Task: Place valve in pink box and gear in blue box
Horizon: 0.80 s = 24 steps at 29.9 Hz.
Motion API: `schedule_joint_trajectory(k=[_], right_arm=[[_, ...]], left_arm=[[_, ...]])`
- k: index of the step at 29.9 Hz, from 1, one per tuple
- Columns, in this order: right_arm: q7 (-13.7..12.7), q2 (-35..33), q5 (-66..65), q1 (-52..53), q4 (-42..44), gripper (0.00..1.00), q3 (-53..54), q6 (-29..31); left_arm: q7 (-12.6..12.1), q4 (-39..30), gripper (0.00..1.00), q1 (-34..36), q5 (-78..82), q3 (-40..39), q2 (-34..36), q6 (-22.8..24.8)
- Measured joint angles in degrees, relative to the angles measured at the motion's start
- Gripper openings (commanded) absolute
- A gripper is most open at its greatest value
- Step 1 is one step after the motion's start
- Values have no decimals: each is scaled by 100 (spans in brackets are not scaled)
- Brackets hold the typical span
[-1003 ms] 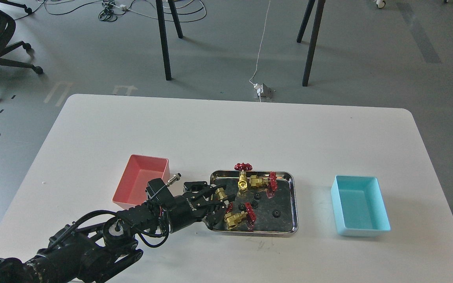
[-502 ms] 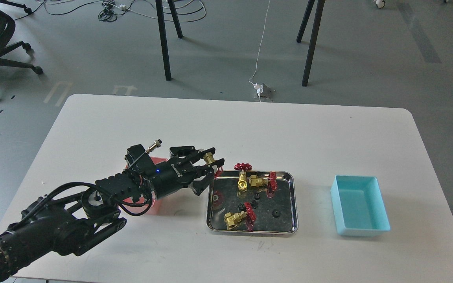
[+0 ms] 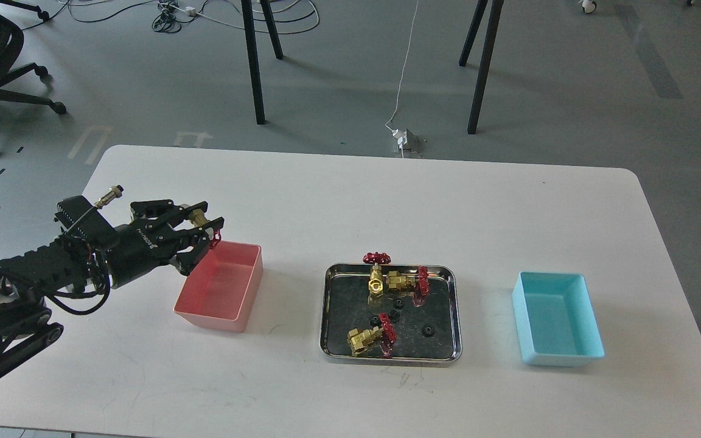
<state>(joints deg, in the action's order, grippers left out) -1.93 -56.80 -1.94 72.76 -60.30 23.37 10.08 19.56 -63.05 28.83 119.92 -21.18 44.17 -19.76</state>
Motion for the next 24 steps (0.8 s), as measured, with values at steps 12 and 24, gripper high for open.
schedule_joint_trajectory(k=[12, 24], right_arm=[[1, 178, -149, 15, -17, 99, 2, -37], [-40, 352, -459, -32, -257, 99, -37, -19]], left_arm=[[13, 137, 96, -397, -54, -12, -336, -5], [49, 153, 99, -174, -1713, -101, -338, 124]])
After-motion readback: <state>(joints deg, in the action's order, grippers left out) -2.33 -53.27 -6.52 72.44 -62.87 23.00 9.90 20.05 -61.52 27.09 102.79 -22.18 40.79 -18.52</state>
